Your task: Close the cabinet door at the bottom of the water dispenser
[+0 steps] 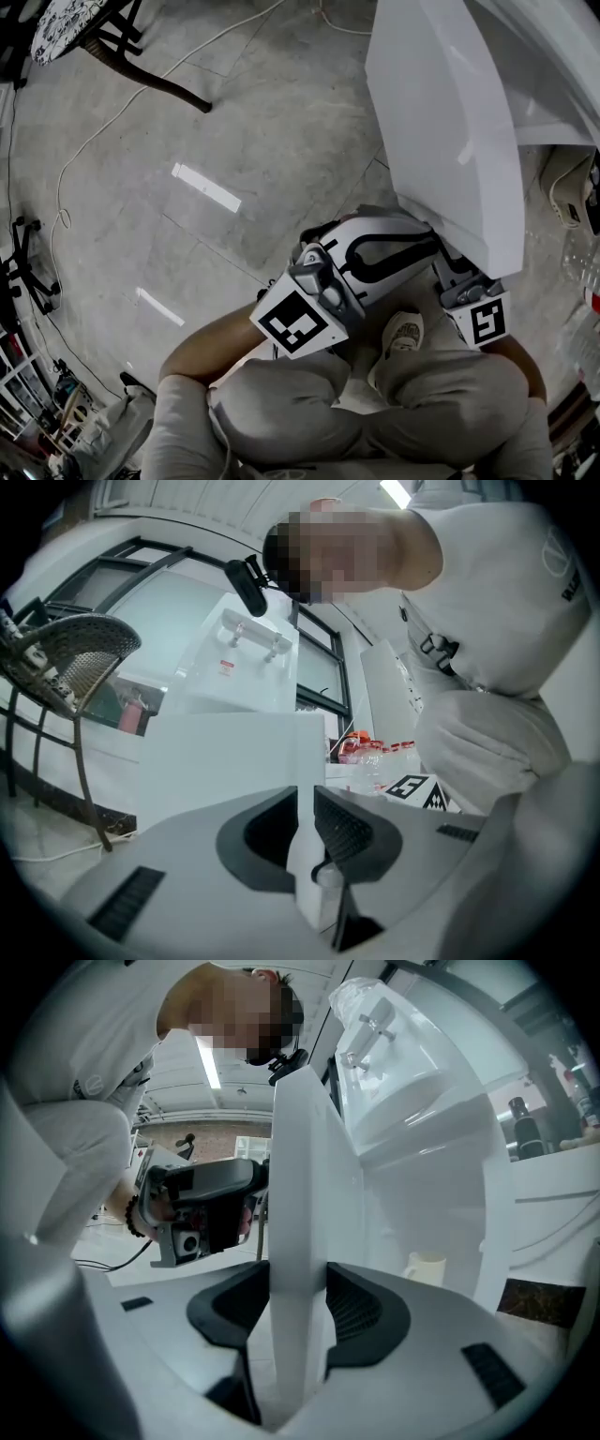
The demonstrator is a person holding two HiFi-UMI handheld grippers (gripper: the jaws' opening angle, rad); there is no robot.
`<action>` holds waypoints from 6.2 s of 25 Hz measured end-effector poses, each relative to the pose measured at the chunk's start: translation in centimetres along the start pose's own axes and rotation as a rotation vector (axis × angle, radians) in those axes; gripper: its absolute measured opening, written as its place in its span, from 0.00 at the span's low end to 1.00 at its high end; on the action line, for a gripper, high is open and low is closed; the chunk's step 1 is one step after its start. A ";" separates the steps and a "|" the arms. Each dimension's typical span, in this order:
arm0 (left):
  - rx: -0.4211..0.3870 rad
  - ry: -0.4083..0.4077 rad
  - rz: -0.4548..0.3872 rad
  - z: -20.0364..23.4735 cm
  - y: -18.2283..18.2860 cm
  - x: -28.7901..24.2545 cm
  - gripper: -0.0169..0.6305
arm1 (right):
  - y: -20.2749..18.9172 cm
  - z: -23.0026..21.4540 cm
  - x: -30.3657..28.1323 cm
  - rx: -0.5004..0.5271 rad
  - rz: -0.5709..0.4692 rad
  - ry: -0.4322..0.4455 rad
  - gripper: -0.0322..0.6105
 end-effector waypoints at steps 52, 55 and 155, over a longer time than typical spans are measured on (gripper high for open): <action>-0.098 0.000 0.133 2.5 -5.6 -14.7 0.06 | -0.3 -10.9 3.9 0.084 -0.024 -0.373 0.34; -0.107 -0.001 0.135 2.6 -5.5 -14.9 0.06 | -0.3 -11.3 4.0 0.088 -0.021 -0.367 0.34; -0.202 0.745 0.130 -2.1 66.0 -8.3 0.04 | 73.8 -1.2 9.3 0.054 -0.091 -0.417 0.09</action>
Point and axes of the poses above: the fingertips, and each gripper's own axes: x backward along the fingers, z to its left, y out of its top, the point moved 10 cm from there along x, backward along the fingers, and after that the axes turned 12 degrees about -z, right-handed, at the moved point
